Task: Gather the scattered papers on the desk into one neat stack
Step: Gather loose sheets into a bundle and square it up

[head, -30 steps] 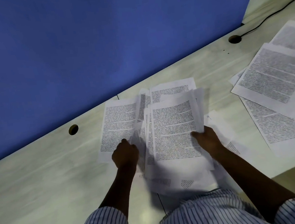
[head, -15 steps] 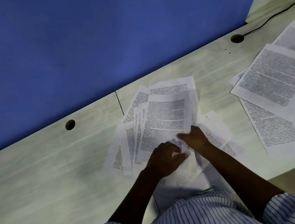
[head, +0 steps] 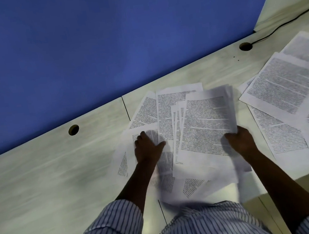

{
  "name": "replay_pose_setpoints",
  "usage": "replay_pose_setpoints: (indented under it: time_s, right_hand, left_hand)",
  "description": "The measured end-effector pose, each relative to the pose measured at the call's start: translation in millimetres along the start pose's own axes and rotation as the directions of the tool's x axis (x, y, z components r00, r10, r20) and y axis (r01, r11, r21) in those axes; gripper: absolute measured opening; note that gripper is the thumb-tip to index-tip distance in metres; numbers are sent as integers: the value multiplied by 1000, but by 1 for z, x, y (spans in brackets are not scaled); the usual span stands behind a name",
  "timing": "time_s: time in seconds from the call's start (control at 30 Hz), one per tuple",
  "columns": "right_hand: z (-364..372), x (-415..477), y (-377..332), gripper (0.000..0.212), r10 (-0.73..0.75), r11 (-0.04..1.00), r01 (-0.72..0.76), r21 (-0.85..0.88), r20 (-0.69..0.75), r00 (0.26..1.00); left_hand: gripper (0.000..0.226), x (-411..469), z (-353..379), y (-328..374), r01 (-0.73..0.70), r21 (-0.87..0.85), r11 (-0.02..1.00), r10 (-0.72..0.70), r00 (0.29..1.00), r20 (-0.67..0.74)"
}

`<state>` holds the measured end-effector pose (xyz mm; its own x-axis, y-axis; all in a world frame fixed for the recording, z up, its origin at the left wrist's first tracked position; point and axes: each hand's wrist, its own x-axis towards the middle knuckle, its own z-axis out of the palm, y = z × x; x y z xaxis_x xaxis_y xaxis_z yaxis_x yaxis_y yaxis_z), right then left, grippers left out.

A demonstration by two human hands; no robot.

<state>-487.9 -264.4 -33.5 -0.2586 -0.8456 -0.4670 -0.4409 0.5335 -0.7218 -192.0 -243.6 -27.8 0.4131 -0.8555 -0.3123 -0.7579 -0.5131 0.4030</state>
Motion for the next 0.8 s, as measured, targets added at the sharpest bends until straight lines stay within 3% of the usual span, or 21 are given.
replay_pose_setpoints:
  time_s: [0.1, 0.2, 0.37, 0.47, 0.7, 0.8]
  right_hand:
    - [-3, -2, 0, 3, 47, 995, -49, 87, 24, 999]
    - [-7, -4, 3, 2, 73, 982, -75, 171, 17, 997]
    - [-5, 1, 14, 17, 67, 980, -66, 189, -1, 998]
    - [-5, 4, 18, 20, 65, 979, -65, 195, 5, 998]
    - [-6, 11, 22, 31, 55, 980, -56, 193, 13, 998]
    - [-5, 10, 24, 34, 52, 980, -52, 190, 7, 999]
  left_hand:
    - [107, 2, 13, 28, 3, 23, 1000, -5, 999, 46]
    - [118, -2, 27, 45, 59, 120, 991, -67, 995, 71]
    - [112, 2, 30, 57, 193, 3, 981, -192, 975, 115]
    - [116, 0, 29, 59, 249, 40, 968, -251, 964, 91]
    - [119, 1, 29, 69, 261, -30, 965, -257, 961, 98]
    - [107, 6, 30, 66, 318, -119, 941, -302, 944, 134]
